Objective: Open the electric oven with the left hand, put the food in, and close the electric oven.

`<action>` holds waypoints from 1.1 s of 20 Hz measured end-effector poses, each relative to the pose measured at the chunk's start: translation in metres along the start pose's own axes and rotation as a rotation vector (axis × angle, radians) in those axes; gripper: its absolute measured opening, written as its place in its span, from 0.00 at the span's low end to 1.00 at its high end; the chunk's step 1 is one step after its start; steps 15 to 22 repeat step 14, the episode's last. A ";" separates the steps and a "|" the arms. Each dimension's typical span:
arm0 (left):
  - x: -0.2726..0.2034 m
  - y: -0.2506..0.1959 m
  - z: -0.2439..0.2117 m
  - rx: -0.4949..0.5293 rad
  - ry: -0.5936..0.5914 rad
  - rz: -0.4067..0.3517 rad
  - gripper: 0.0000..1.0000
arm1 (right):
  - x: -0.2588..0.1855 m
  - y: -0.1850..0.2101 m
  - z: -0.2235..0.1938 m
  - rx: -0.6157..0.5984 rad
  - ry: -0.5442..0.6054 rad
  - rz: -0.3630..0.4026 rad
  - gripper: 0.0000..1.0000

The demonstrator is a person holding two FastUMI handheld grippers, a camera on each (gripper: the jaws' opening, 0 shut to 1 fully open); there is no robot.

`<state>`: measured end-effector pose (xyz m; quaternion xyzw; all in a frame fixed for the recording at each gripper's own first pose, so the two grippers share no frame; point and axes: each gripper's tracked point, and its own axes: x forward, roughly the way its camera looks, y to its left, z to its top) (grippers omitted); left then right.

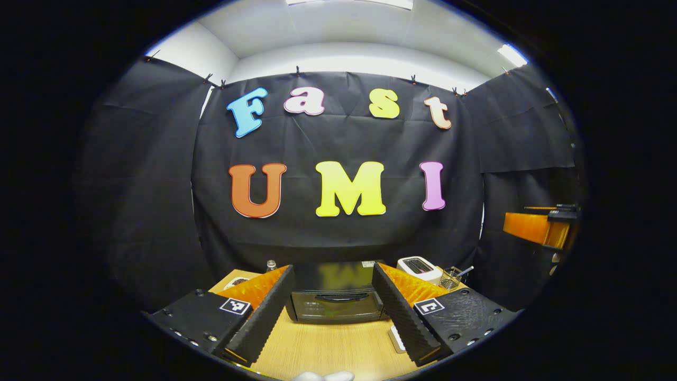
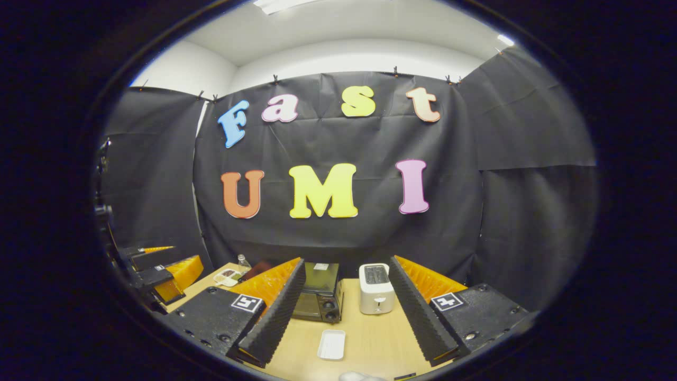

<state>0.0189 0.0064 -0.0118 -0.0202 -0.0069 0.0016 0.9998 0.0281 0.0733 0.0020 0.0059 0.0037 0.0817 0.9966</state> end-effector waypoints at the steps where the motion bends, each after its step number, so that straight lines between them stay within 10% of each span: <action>1: -0.007 0.003 0.006 0.003 -0.006 0.006 0.96 | -0.003 0.002 -0.002 0.002 0.000 0.005 0.90; 22: -0.040 0.012 0.028 -0.032 -0.039 0.047 0.96 | -0.028 -0.002 -0.005 0.003 0.005 -0.032 1.00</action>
